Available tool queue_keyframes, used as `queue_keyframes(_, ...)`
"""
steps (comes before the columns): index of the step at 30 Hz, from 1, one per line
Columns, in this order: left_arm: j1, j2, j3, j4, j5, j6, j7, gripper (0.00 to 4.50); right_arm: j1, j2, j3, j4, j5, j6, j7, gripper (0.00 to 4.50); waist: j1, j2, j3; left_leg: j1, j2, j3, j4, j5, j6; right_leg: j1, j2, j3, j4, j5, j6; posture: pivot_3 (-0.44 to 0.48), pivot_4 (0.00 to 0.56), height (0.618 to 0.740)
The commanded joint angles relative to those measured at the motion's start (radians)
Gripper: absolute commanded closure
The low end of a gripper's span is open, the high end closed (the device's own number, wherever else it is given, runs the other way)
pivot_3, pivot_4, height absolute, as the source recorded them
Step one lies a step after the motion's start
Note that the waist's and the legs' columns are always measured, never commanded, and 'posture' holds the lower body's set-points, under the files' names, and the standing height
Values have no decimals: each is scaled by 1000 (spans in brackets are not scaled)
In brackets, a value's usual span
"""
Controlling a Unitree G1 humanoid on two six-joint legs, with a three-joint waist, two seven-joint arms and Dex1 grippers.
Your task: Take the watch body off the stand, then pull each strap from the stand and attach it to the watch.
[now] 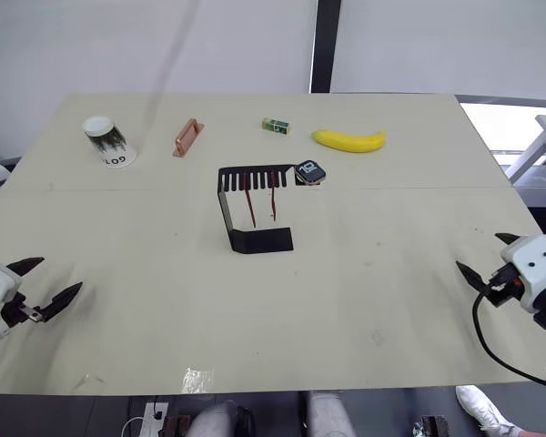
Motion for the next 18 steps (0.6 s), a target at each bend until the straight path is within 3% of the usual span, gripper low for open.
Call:
queue_keyframes(1,-4,-9,8,-82,-61,63,-3,62,-15,23,6,-34,24,5,-10,0,0,0,0,0,0,0,0,0,0,0,0,0,0,0,0,0,150,738)
queue_keyframes(11,-30,-29,-45,-534,-360,402,-86,62,6,260,15,-509,252,378,-217,0,0,1,0,-1,1,-1,1,1,-1,-1,0,0,3,0,0,0,150,738)
queue_keyframes(18,-70,6,-26,-727,-569,640,-61,62,-75,332,55,-820,485,655,-386,0,0,1,0,-1,1,-1,2,1,-2,-1,1,1,4,0,0,0,150,738)
